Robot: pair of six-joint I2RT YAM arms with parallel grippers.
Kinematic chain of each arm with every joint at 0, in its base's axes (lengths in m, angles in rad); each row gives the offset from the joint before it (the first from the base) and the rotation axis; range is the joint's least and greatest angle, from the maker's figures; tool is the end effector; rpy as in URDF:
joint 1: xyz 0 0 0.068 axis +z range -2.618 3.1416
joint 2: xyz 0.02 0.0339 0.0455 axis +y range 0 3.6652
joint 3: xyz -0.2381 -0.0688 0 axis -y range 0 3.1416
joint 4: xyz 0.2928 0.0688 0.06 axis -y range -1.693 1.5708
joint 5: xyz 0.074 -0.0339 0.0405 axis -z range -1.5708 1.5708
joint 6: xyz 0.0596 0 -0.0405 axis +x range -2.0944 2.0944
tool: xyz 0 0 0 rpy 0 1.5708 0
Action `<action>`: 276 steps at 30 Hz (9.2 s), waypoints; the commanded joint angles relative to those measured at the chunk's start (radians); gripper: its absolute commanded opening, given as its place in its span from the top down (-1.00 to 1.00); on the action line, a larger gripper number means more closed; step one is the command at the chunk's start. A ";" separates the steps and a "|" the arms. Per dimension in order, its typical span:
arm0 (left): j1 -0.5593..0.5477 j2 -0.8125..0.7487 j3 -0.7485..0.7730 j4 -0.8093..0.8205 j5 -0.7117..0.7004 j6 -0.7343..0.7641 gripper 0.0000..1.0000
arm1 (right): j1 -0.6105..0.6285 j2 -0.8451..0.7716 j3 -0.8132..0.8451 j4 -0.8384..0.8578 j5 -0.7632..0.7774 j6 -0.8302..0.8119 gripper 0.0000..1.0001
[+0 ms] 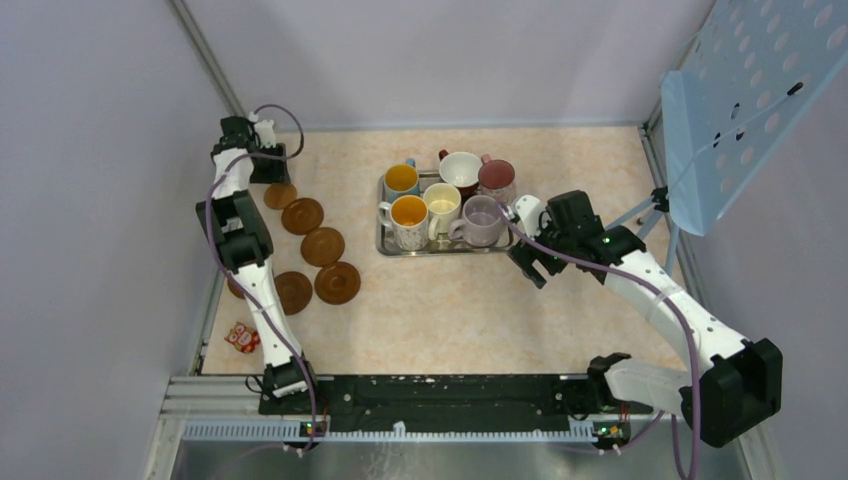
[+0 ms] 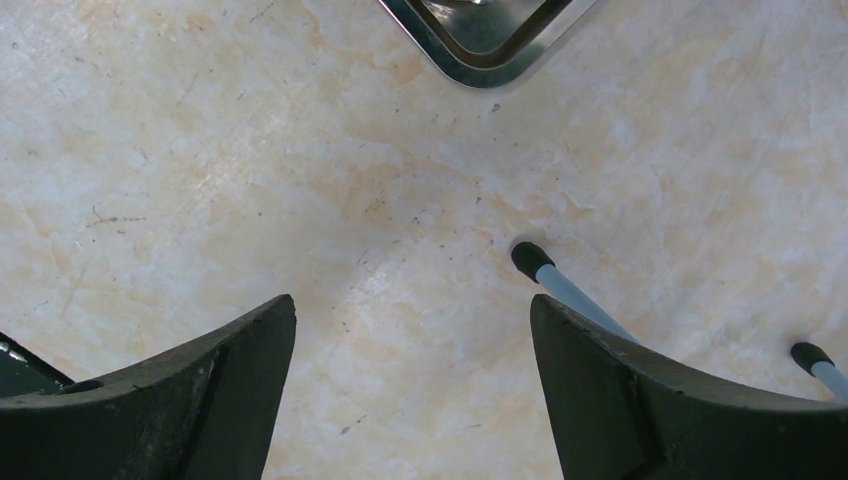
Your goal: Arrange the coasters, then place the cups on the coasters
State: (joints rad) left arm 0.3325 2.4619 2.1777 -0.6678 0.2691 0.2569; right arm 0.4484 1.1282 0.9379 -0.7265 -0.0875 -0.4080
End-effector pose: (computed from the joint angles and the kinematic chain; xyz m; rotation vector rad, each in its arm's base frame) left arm 0.5528 0.1741 0.1316 0.0135 2.4761 -0.0908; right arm 0.2663 0.1339 0.2263 -1.0661 2.2469 0.1259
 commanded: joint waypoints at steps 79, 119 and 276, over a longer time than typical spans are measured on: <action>0.062 -0.466 -0.621 -0.229 -0.204 0.261 0.14 | -0.003 -0.048 -0.028 0.054 -0.043 0.027 -0.71; 0.002 -0.790 -1.148 -0.114 -0.107 0.204 0.18 | -0.003 -0.069 -0.049 0.077 -0.042 0.038 -0.70; -0.282 -0.794 -1.031 -0.173 0.093 0.227 -0.06 | -0.003 -0.055 -0.025 0.076 -0.057 0.035 -0.68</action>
State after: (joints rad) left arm 0.0616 1.7390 1.1835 -0.8444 0.3508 0.4526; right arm 0.4484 1.1061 0.8974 -0.6693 -0.1406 -0.3805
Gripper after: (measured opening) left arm 0.514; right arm 0.840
